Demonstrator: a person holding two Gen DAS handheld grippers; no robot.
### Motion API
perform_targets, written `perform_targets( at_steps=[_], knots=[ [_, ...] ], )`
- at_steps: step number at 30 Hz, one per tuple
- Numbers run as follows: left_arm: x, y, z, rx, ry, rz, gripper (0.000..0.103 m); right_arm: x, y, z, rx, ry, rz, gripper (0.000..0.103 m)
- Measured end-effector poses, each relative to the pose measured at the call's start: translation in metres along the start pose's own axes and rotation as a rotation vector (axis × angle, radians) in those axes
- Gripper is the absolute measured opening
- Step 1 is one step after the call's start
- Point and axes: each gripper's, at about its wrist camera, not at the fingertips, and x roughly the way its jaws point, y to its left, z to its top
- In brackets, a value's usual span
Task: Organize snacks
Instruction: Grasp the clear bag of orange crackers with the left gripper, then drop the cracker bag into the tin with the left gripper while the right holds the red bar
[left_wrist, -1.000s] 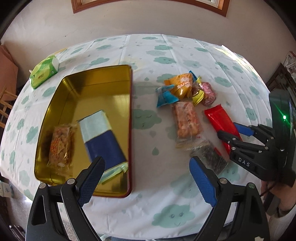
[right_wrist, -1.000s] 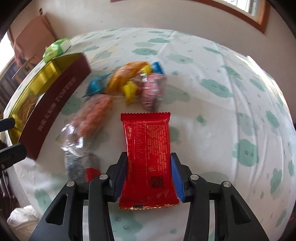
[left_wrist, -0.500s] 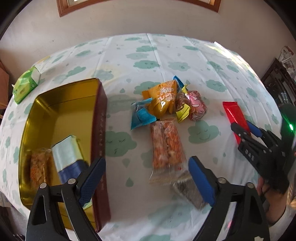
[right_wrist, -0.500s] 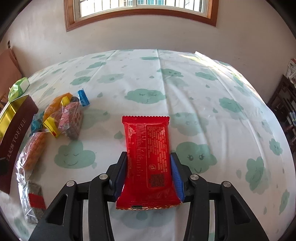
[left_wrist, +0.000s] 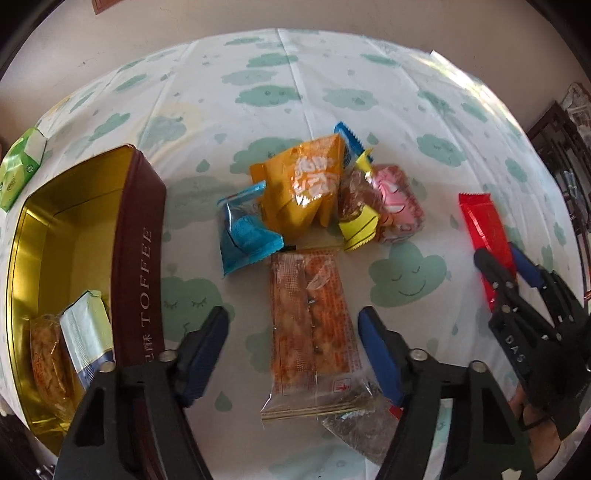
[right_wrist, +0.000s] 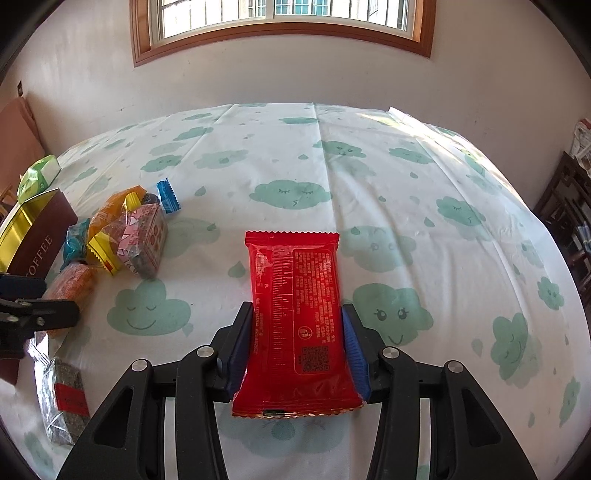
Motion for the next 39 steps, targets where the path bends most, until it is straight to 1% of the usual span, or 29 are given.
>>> perform_targets(
  at_steps=[1,3,6,9,14,19,34,39],
  knots=[
    [0.002,0.0,0.0,0.003,0.009,-0.017,0.051,0.0,0.0,0.0,0.0,0.0,-0.001,0.048],
    [0.004,-0.002,-0.001,0.011,0.021,-0.035,0.039,0.0,0.0,0.0,0.0,0.0,-0.001,0.048],
    [0.002,-0.003,-0.004,0.038,0.013,-0.033,0.034,0.0,0.0,0.0,0.0,0.0,-0.001,0.048],
    [0.001,0.0,-0.006,0.042,0.011,-0.043,0.033,0.0,0.0,0.0,0.0,0.0,-0.001,0.048],
    [-0.006,0.005,-0.014,0.052,-0.009,-0.037,0.033,0.0,0.0,0.0,0.0,0.0,-0.001,0.048],
    [-0.013,0.001,-0.017,0.066,-0.025,-0.041,0.033,0.0,0.0,0.0,0.0,0.0,-0.001,0.048],
    [-0.047,0.003,-0.04,0.098,-0.054,-0.106,0.033,0.0,-0.001,0.0,0.0,0.0,-0.001,0.048],
    [-0.068,0.008,-0.044,0.104,-0.094,-0.119,0.033,0.0,-0.001,0.0,0.0,0.0,-0.001,0.048]
  ],
)
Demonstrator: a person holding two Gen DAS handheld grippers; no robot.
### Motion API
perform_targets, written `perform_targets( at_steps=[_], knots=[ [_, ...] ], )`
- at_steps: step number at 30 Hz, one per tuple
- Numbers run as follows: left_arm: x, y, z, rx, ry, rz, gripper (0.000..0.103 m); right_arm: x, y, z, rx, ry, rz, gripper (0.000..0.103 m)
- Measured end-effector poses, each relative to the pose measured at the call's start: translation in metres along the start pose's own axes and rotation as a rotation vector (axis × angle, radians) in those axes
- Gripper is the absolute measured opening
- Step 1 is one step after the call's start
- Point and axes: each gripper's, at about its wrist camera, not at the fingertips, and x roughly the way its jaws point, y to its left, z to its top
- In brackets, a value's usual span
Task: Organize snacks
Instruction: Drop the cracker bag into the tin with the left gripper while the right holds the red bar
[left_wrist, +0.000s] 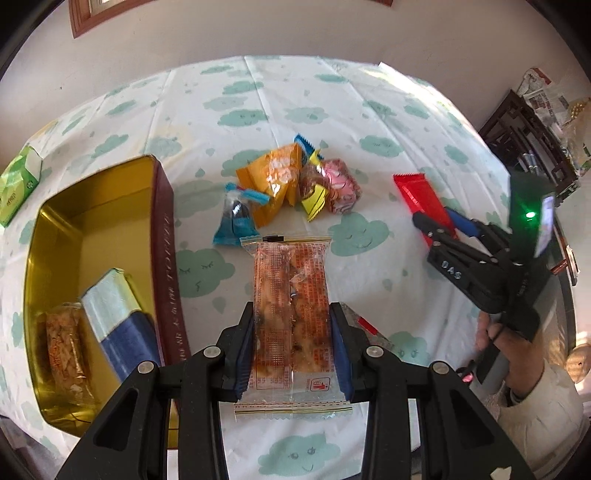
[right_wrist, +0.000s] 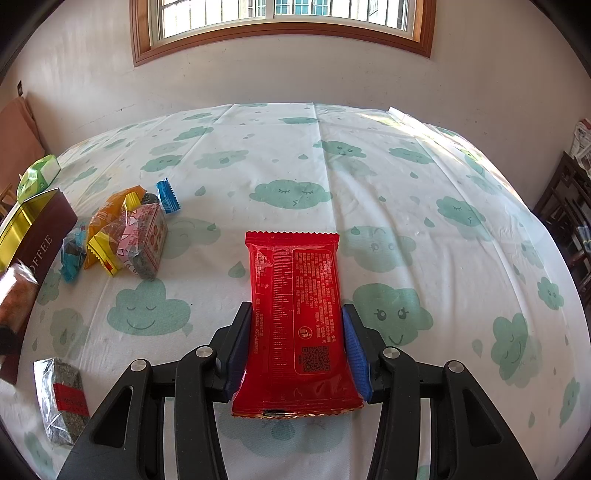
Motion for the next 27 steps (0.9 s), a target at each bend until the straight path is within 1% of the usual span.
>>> perform_targets(
  at_steps=[3,5,8,13,18,23,27],
  knots=[
    [-0.012,0.004,-0.001,0.003,-0.028,-0.007,0.033,0.0,0.0,0.0,0.0,0.0,0.0,0.048],
    [-0.022,0.008,-0.001,0.006,-0.051,0.001,0.033,0.0,0.0,0.0,0.0,0.0,0.0,0.048],
    [-0.033,0.021,0.0,-0.007,-0.076,0.025,0.033,0.0,0.0,0.0,0.0,0.0,0.0,0.048],
    [-0.047,0.059,0.001,-0.069,-0.107,0.084,0.033,0.0,-0.001,0.0,0.0,0.0,0.0,0.048],
    [-0.051,0.102,-0.002,-0.14,-0.101,0.144,0.033,0.0,-0.001,0.0,0.0,0.0,0.0,0.048],
    [-0.051,0.143,-0.006,-0.19,-0.086,0.207,0.033,-0.001,-0.001,0.0,0.0,0.0,0.0,0.048],
    [-0.043,0.164,-0.012,-0.214,-0.057,0.245,0.033,-0.001,0.0,0.0,0.0,0.0,0.0,0.048]
  ],
)
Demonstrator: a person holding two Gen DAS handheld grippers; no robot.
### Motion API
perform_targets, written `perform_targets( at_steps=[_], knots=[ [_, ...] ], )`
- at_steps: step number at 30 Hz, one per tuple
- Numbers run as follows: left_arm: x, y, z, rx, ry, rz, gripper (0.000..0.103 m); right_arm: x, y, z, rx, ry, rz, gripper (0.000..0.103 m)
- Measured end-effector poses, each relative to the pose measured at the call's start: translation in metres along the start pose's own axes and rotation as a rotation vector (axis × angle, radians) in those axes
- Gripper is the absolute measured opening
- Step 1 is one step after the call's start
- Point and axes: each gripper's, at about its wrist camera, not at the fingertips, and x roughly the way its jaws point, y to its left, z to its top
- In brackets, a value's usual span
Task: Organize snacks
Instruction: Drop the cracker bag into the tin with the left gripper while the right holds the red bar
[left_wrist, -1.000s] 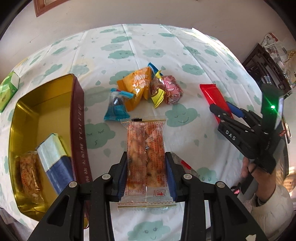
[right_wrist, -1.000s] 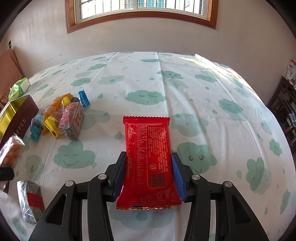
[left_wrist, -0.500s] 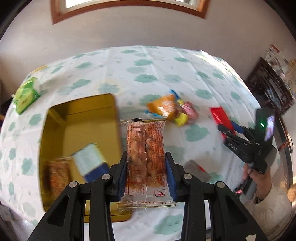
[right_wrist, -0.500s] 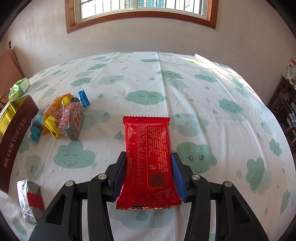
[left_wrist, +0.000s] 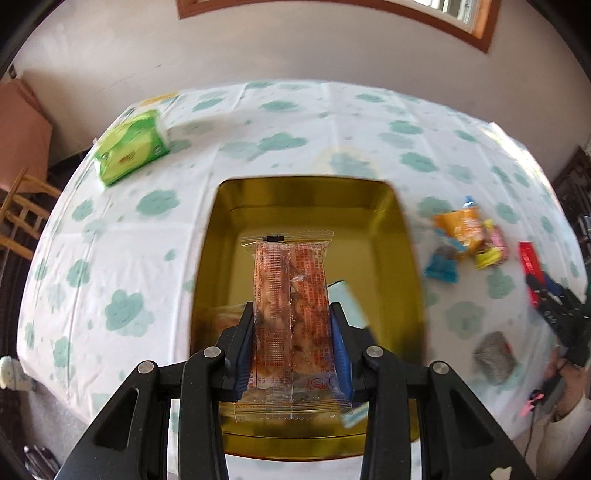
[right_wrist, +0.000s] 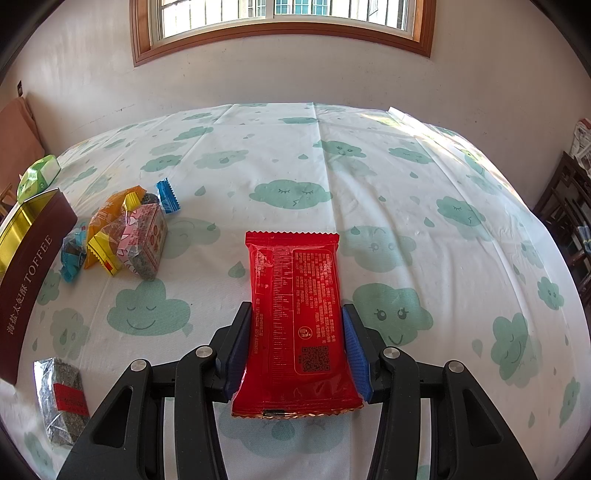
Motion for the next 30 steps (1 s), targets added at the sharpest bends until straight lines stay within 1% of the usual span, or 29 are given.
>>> perform_targets(
  at_steps=[5,12,17,26,30],
  knots=[
    [0.018,0.01,-0.012,0.013,0.052,0.023,0.033,0.0,0.0,0.0,0.0,0.0,0.0,0.048],
    [0.027,0.018,-0.021,0.03,0.073,0.052,0.033,0.001,0.0,0.0,0.002,0.0,0.0,0.048],
    [0.036,0.019,-0.028,0.04,0.099,0.047,0.033,0.001,0.0,0.0,0.002,0.0,0.0,0.049],
    [0.036,0.02,-0.036,0.055,0.089,0.08,0.034,0.0,-0.002,0.0,0.002,0.001,0.0,0.049],
    [0.037,0.024,-0.041,0.044,0.091,0.078,0.035,0.0,-0.002,0.0,0.002,0.001,0.001,0.049]
  ],
)
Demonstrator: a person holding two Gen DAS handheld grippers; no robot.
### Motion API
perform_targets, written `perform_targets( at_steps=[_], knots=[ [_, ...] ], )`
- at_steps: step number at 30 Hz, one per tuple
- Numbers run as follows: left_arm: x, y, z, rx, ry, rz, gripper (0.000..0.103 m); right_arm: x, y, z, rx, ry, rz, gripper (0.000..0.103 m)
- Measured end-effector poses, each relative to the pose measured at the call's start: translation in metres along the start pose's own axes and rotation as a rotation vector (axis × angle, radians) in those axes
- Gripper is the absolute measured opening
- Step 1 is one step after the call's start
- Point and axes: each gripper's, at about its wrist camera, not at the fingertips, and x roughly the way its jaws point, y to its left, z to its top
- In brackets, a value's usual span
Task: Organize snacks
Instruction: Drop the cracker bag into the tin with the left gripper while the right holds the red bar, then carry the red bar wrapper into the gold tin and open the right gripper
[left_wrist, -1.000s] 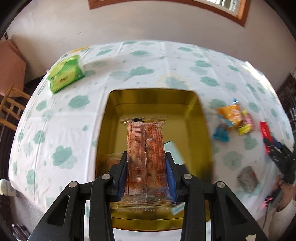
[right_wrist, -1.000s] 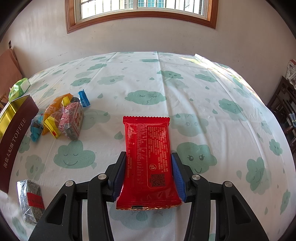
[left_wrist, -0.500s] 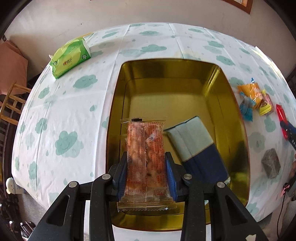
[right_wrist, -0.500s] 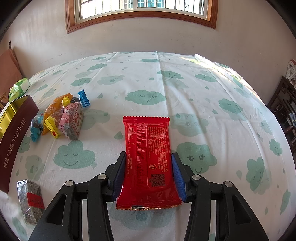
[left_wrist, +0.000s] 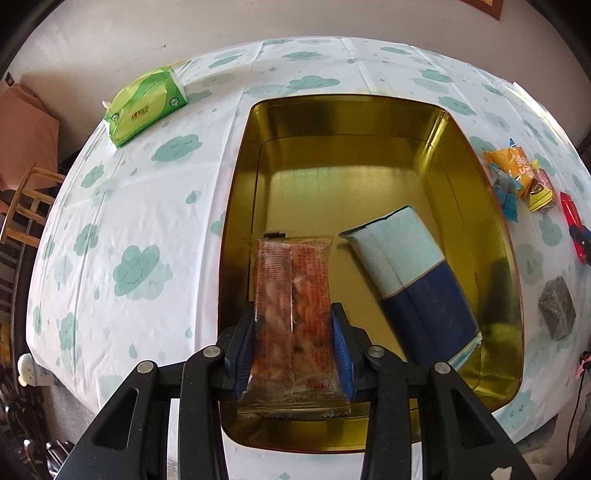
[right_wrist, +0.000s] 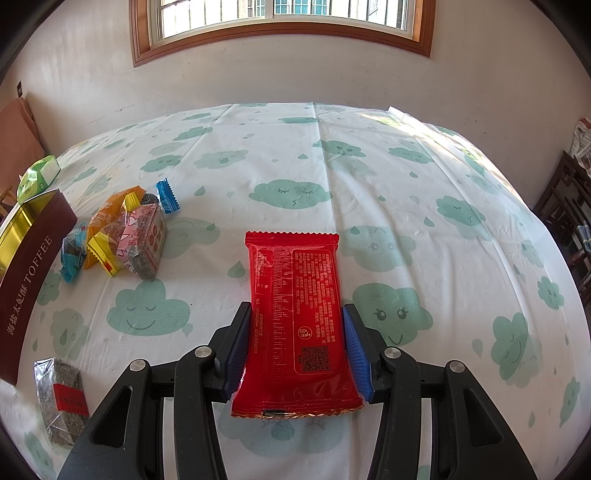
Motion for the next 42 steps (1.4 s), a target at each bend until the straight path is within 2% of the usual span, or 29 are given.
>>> perform_targets(
  at_steps=[8,17,22,26,35,42],
  knots=[
    [0.005,0.0,-0.003,-0.006,0.009,0.001,0.038,0.001,0.0,0.002,0.003,0.02,-0.004,0.049],
    [0.002,-0.003,-0.005,-0.008,0.002,-0.017,0.049,0.003,0.001,0.006,0.007,0.053,-0.02,0.048],
    [-0.006,-0.006,-0.005,-0.006,-0.028,-0.021,0.055,0.003,0.002,0.008,0.015,0.073,-0.034,0.047],
    [-0.013,-0.008,-0.006,-0.003,-0.057,-0.011,0.064,0.003,0.004,0.01,0.021,0.089,-0.051,0.046],
    [-0.03,-0.009,-0.011,-0.047,-0.137,-0.008,0.07,0.003,0.006,0.011,0.039,0.107,-0.074,0.044],
    [-0.031,-0.009,-0.015,-0.096,-0.156,-0.022,0.075,0.0,0.006,0.009,0.069,0.11,-0.071,0.044]
  ],
)
